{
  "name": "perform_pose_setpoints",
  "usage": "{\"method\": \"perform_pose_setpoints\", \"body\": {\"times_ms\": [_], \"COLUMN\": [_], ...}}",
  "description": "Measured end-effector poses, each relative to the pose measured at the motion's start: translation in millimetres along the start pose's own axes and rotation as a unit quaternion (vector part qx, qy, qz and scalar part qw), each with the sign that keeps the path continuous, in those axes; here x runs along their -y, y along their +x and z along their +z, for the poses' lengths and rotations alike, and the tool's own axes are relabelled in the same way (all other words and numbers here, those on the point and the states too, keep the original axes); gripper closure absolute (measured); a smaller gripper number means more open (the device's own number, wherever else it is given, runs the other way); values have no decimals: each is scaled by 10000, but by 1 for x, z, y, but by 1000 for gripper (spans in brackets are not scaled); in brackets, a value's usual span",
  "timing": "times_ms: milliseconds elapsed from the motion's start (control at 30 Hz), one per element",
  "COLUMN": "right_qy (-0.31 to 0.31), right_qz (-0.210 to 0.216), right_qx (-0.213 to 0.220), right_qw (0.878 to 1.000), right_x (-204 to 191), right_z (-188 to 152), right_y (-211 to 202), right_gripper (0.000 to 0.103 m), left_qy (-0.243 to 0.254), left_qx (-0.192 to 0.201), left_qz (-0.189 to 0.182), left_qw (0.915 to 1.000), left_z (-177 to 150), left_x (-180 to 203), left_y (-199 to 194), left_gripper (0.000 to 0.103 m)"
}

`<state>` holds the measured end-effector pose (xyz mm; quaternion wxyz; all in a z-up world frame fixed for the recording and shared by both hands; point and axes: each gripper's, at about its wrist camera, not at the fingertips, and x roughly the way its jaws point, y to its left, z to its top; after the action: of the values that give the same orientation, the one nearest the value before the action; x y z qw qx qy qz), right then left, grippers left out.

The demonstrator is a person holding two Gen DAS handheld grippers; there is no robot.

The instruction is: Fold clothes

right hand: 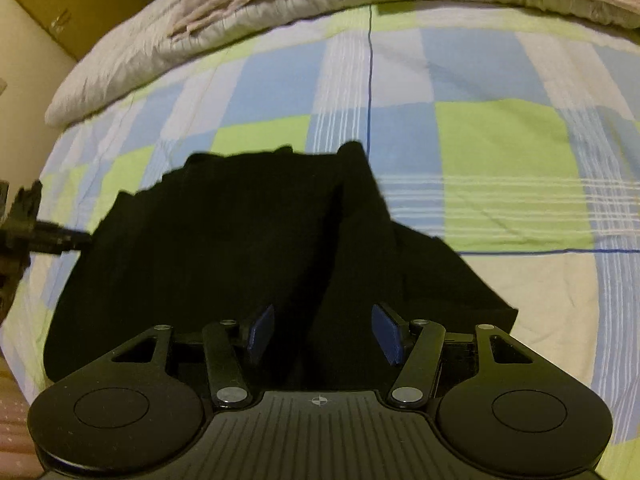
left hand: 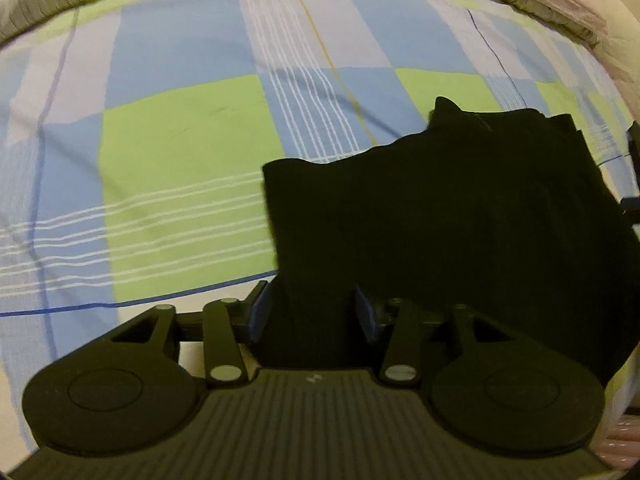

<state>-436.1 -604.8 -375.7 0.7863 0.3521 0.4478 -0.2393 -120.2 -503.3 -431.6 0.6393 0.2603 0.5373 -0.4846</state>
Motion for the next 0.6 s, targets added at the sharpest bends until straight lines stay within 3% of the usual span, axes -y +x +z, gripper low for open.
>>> {"method": "perform_pose_setpoints", "body": {"times_ms": [33,133,233,400,600], "right_qy": [23,120,182,181,-144], "right_qz": [-40,-166,-232,-8,306], "right_qx": [-22,-32,107,101,-226], "right_qw": [10000,9998,9995,9998,9992], "right_x": [1,6,8,2,-10], "right_z": [-1,-4,-6,-17,-37], "right_y": [1,0,-11,-20,-8], "right_gripper": [44,44,44,44,44], "left_qy": [42,305,260,151,152], "left_qx": [-5,116,135,-89,-150], "left_qz": [-38,117,288,312,302], "left_qw": [10000,9994,9992,9994,9993], "left_z": [2,3,-4,-12,-14], "left_x": [0,3,-9,-16,-21], "left_y": [1,-8,-17,-7,-9], "left_gripper": [99,98,98,98,97]}}
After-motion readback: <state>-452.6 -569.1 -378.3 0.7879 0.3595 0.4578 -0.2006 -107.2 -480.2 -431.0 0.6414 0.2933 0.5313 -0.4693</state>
